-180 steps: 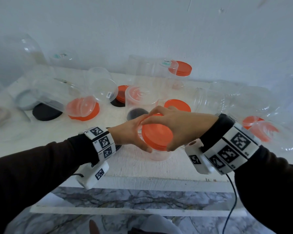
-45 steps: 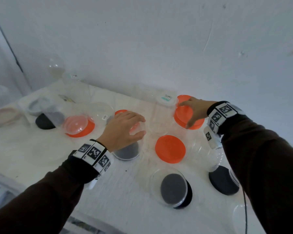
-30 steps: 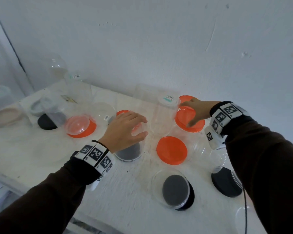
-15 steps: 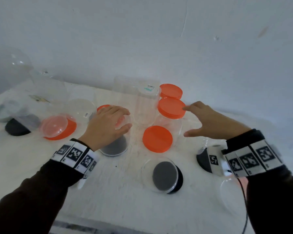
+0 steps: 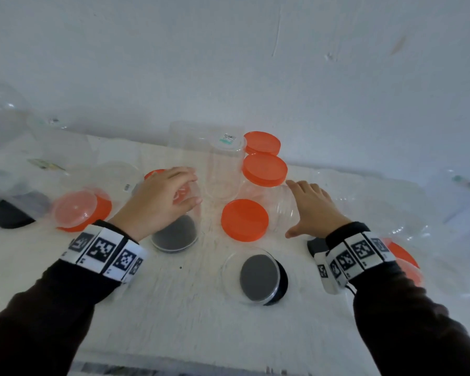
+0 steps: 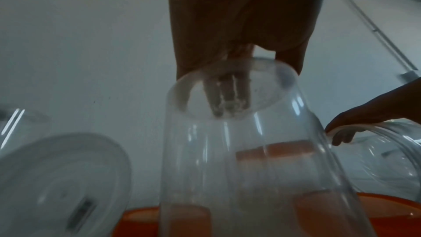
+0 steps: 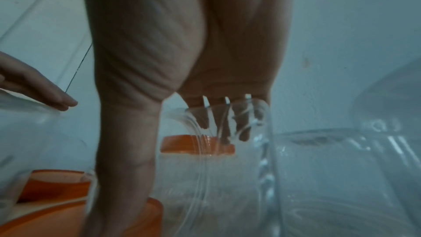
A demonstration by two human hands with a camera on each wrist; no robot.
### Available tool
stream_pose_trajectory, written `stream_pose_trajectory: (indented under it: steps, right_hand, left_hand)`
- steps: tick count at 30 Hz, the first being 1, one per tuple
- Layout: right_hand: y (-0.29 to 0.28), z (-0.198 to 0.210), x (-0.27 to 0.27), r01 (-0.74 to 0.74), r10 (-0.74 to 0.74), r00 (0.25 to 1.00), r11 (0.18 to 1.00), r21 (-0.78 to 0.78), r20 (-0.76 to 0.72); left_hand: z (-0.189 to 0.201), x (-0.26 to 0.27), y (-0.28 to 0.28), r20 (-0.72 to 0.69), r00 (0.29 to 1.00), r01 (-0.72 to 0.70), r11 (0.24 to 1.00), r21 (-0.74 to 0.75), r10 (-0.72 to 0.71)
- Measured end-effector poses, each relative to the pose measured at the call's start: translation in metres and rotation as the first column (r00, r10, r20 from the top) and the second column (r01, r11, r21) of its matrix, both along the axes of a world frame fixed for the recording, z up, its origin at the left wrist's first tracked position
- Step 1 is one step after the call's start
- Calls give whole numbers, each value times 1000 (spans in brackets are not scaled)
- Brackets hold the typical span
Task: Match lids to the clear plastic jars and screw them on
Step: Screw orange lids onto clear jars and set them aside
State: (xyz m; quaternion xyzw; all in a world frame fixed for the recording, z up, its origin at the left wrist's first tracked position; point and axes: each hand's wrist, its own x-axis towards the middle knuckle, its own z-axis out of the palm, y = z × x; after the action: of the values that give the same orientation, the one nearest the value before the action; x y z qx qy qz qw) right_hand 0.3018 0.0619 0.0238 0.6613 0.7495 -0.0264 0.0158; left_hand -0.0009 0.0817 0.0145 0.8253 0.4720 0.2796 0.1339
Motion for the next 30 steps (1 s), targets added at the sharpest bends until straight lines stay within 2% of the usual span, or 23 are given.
stream_pose_trajectory:
  steps: [4,7,9,11,13,18,23,30]
  right_hand:
    - [-12,8,2,9,-2,996,997,82,-87]
    - [-29,19,4,39,-10,985,985,170,-173]
    - [-39,26,5,84,-29,973,967,240,-228]
    - [-48,30,9,150,-59,957,940,307,-286]
    - [-55,32,14,216,-82,930,910,355,-359]
    - [-68,29,20,314,-77,855,864,393,-514]
    - [-82,21,22,362,-114,786,882,302,-608]
    - [-98,7,20,308,-86,744,924,225,-663]
  left_hand:
    - [22,24,-22,37,995,76,954,291,-91]
    - [21,58,-41,63,968,202,900,387,-245]
    - [10,81,-44,47,954,270,916,297,-297]
    - [-2,96,-36,24,961,271,959,78,-274]
    - [-13,107,-18,-105,964,237,969,-70,-243]
    - [-37,122,21,-323,890,233,931,-282,-321]
    - [-42,132,27,-466,825,151,919,-365,-320]
    - [-41,134,26,-542,797,92,940,-328,-267]
